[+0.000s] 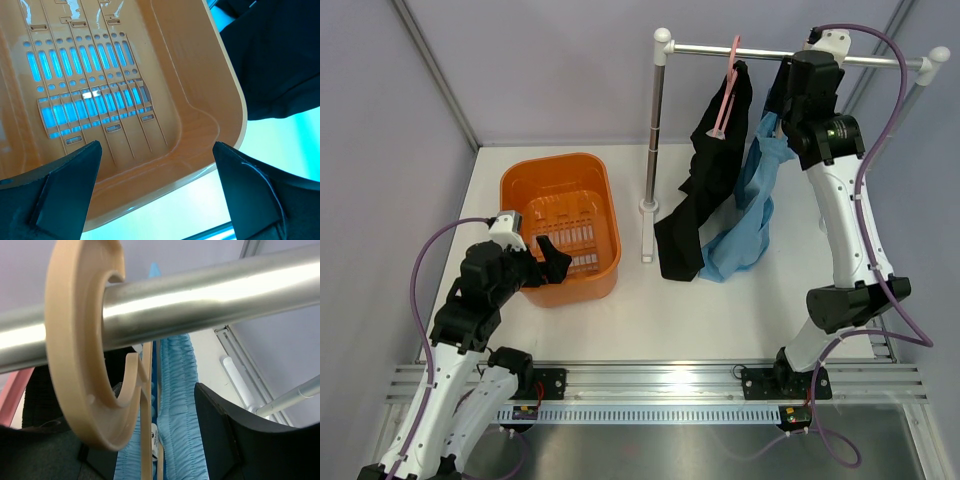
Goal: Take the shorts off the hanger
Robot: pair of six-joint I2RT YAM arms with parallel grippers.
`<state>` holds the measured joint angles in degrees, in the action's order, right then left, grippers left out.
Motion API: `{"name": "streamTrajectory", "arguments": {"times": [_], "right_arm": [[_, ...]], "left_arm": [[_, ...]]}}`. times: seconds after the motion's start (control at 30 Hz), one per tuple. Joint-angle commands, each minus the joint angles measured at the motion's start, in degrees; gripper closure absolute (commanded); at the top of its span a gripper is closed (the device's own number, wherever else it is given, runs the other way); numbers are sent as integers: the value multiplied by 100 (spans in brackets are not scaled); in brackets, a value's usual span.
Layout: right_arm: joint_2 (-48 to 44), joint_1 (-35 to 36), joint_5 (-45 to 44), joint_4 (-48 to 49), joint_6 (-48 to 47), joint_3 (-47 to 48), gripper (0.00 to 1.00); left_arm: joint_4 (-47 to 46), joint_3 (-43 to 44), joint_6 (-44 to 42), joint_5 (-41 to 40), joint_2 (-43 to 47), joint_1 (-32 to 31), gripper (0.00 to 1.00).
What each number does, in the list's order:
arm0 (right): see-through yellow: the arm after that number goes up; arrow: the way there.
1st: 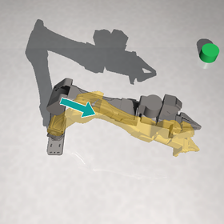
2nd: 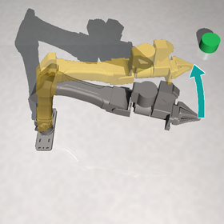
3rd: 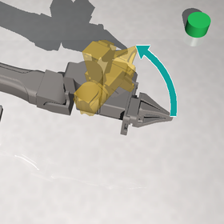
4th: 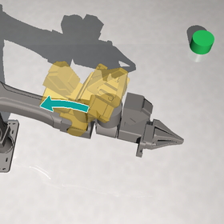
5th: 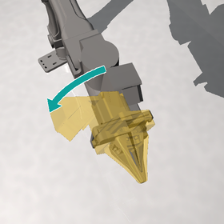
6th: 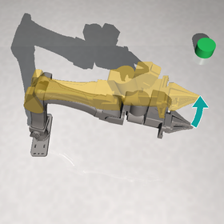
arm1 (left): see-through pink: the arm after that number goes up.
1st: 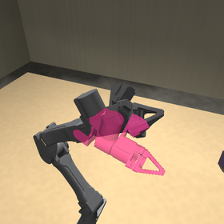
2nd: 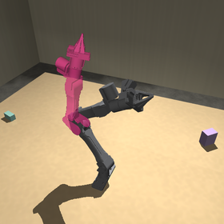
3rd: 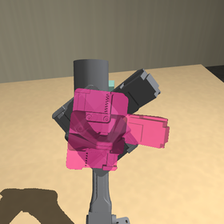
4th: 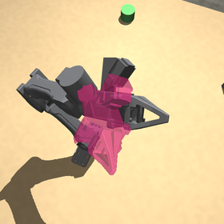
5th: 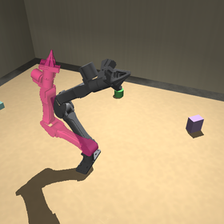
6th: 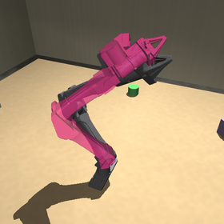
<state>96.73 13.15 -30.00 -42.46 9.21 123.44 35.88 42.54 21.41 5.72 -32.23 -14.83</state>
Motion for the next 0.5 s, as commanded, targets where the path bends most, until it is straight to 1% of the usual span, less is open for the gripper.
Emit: {"name": "streamTrajectory", "arguments": {"times": [0.0, 0.1, 0.3, 0.47], "right_arm": [[100, 92, -305, 379, -183, 216, 36], [153, 127, -314, 309, -183, 260, 37], [127, 144, -322, 396, -165, 40, 39], [136, 153, -375, 449, -192, -13, 46]], "left_arm": [[-336, 8, -5, 114, 15, 15, 1], [-327, 8, -5, 114, 15, 15, 1], [-336, 8, -5, 114, 15, 15, 1], [-336, 8, -23, 114, 6, 15, 1]]}}
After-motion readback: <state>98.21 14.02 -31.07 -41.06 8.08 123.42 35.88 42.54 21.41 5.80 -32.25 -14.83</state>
